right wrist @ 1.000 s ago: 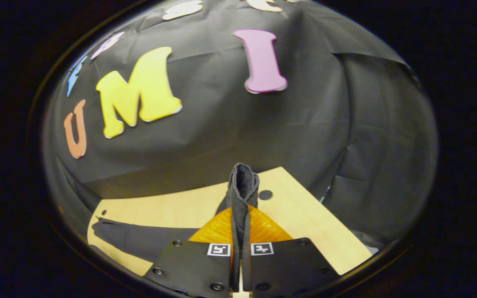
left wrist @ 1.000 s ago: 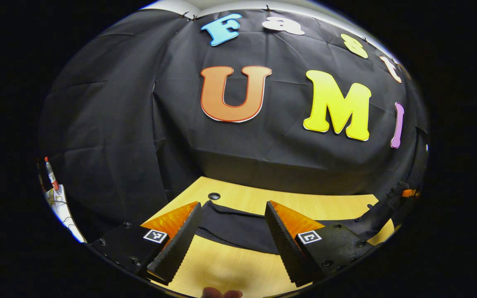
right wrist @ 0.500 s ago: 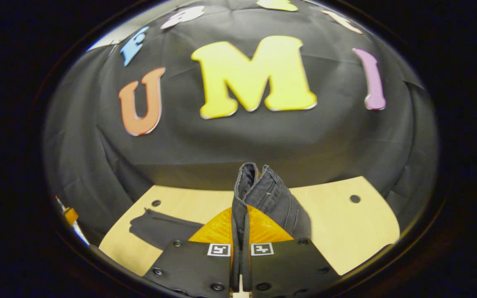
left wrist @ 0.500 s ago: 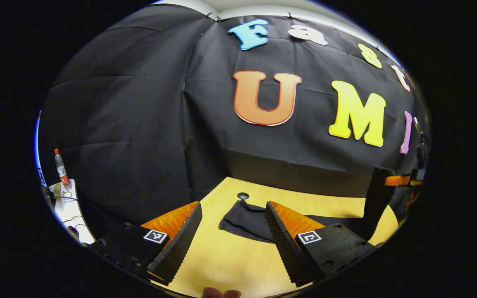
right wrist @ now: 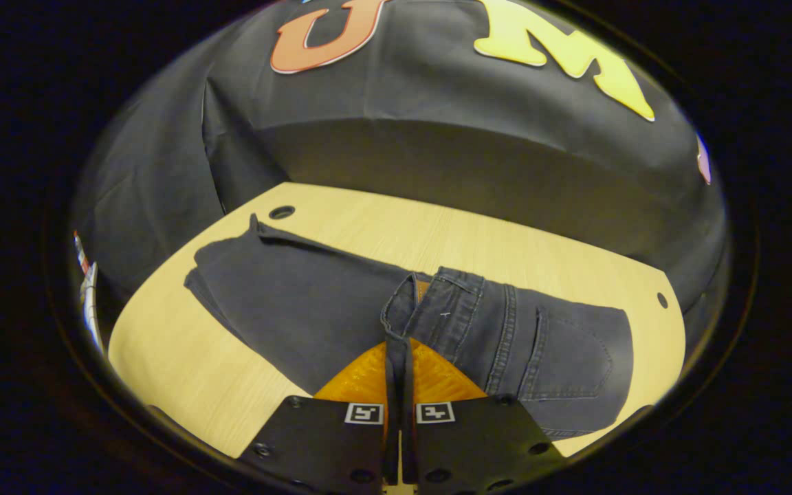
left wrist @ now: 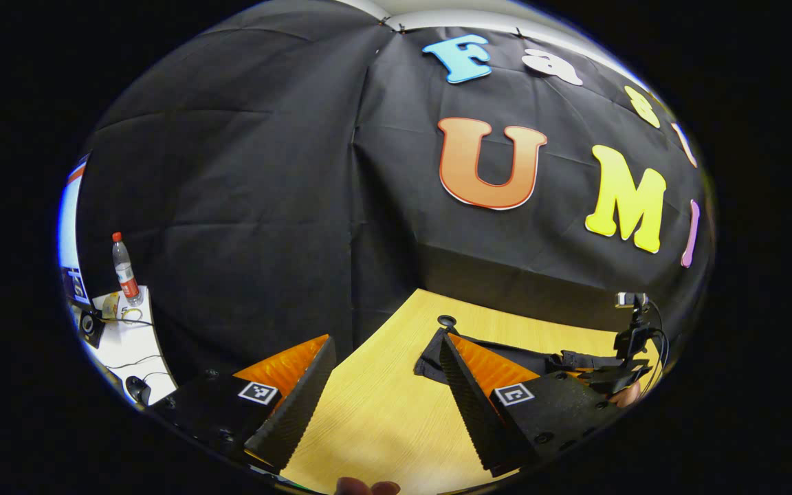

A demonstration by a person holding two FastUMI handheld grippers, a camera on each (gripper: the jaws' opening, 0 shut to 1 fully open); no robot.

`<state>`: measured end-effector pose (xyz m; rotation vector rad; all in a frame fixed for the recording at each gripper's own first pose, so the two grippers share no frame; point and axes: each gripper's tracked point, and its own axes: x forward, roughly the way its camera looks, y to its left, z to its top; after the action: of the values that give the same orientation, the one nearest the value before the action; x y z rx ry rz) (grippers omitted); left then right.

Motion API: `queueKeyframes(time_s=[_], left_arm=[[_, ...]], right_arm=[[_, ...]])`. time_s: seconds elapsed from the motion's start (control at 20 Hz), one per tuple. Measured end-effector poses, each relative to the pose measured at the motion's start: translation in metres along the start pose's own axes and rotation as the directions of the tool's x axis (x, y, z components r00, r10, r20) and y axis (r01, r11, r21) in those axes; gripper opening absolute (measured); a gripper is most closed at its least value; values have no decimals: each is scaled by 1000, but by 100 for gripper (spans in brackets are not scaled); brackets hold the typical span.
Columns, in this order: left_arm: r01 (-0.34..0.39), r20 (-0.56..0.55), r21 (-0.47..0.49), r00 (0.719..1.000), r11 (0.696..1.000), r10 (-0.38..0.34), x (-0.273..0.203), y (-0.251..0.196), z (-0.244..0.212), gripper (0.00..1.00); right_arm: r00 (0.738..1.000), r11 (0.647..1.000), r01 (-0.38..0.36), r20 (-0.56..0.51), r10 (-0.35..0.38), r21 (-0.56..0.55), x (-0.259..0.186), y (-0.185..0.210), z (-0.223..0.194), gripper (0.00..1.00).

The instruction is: Grasp the waist and the cuffs of the jeans and fold them to make the two legs overlap; first hold the waist and fold one-third of the jeans toward the cuffs, then hold the cuffs and fold the remaining one-third in the same direction to finish folding.

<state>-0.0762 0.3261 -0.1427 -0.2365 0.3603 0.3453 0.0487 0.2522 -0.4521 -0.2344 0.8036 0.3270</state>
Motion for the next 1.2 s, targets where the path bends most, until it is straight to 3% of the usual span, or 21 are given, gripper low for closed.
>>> queueKeyframes(time_s=[0.1,0.15,0.3,0.5,0.75,0.85,0.9,1.1,1.2], left_arm=[[1,-25,-22,1000,1000,-1,2,2,-8,98],[3,-32,-30,999,1000,-4,4,0,-11,98],[30,-53,-50,998,998,-32,10,-13,-19,98],[116,-82,-111,989,987,-125,25,-43,-31,99],[212,-155,-296,952,931,-266,61,-80,-66,99],[230,-191,-444,920,866,-342,81,-98,-82,98],[215,-214,-522,904,826,-370,92,-105,-93,99],[73,-291,-754,854,653,-431,142,-111,-131,98],[8,-280,-835,854,550,-439,168,-110,-134,99]], right_arm=[[1000,1000,-27,-7,27,3,1,7,-2,4],[999,999,-49,-10,49,15,1,13,-3,17],[995,995,-100,2,100,25,-7,23,3,33],[986,987,-157,56,155,42,-54,24,23,89],[971,983,-180,167,170,43,-147,-15,58,89],[967,983,-177,193,166,39,-189,-35,66,94],[967,986,-164,200,156,26,-206,-47,66,91],[975,996,-74,214,61,55,-261,-115,68,95],[977,994,-27,214,3,106,-276,-146,66,95]])
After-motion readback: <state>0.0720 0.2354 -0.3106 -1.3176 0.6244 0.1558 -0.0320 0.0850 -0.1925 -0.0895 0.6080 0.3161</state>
